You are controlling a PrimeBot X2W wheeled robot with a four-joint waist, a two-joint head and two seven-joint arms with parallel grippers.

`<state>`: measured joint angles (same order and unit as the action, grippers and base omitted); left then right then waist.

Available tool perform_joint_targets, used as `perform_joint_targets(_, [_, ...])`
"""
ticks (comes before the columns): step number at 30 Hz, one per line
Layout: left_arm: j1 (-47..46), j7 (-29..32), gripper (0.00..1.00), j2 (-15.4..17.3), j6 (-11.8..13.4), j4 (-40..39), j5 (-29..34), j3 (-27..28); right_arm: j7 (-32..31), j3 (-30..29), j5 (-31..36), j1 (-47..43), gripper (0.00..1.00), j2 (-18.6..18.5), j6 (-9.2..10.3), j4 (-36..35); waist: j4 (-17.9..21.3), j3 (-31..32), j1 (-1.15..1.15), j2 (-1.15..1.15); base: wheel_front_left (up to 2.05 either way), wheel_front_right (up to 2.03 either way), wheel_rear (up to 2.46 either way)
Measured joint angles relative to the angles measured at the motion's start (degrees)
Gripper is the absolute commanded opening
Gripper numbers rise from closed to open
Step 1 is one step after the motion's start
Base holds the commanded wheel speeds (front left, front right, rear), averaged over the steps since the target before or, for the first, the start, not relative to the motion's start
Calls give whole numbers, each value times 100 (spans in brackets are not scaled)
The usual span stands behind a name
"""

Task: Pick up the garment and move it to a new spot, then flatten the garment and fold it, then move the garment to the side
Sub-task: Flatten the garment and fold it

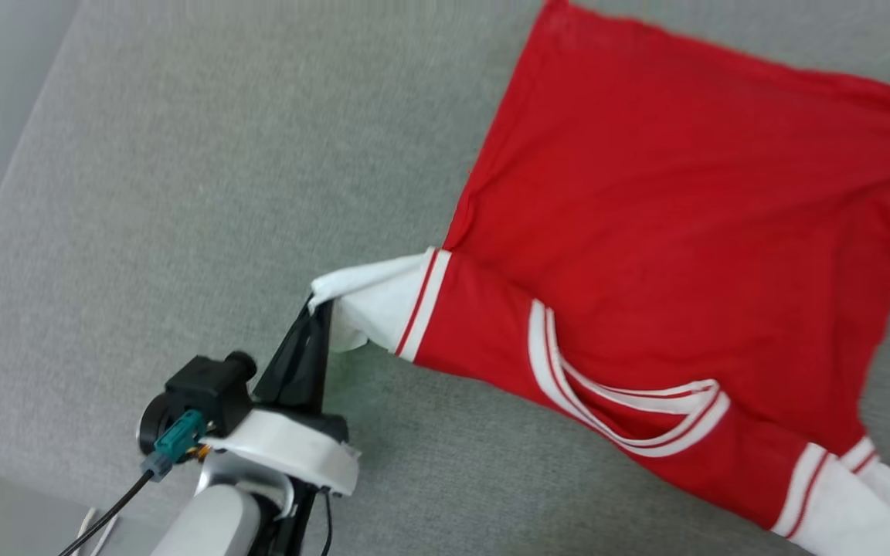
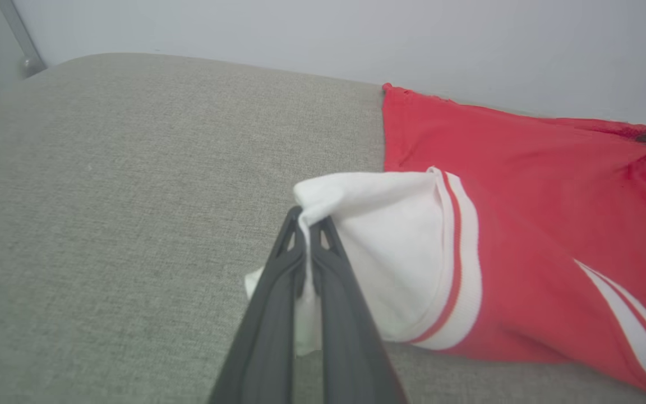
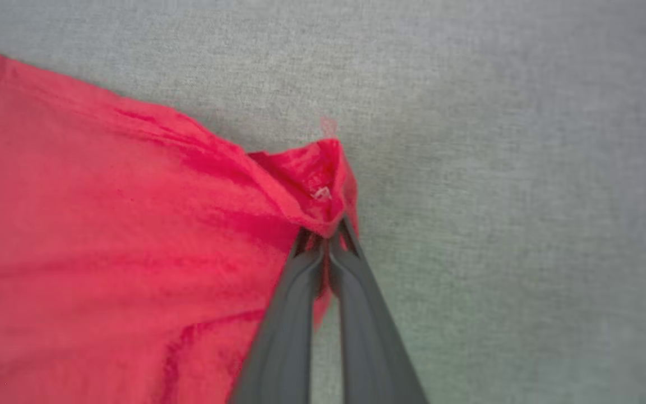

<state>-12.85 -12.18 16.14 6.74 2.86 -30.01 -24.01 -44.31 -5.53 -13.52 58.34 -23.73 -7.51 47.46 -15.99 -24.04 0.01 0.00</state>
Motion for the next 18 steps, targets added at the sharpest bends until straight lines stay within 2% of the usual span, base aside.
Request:
perform_joint_targets(4, [302,96,0,160,144,33,-62,120,-86,456,-125,-411,0,-132,0,-508,228,435,0,0,0,0,0])
perform_joint_targets(8, [655,157,0,286,311,7,-185,272,-200,835,-475,-1204,0,-354,-1,-1260,555,843,-1,0,0,0,0])
perform_joint_targets(14, [1157,250,0,437,577,-130,-302,460,-560,645,-869,-2995,0,-545,0,-2512,1152,1353,-1,0,0,0,0])
perform_joint_targets(18, [1435,389,0,552,664,-188,-352,510,-842,271,-947,-4381,0,-396,0,-3317,1533,1637,-2,0,0,0,0])
